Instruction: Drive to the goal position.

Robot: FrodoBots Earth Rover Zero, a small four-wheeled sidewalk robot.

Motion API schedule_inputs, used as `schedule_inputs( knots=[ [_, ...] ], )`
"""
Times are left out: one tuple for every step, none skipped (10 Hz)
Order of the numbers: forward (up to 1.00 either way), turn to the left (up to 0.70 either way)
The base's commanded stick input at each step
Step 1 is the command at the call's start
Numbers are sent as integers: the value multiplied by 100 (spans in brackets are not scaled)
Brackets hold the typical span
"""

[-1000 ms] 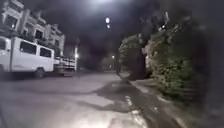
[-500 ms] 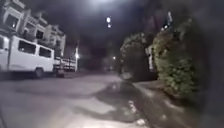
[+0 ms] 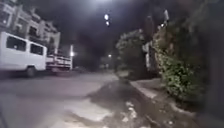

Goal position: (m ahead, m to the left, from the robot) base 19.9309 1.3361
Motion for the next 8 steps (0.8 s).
schedule_inputs(
  knots=[
    [50,-50],
    [50,-50],
    [50,3],
    [50,5],
    [50,5],
    [50,5],
    [50,5],
    [50,5]
  ],
)
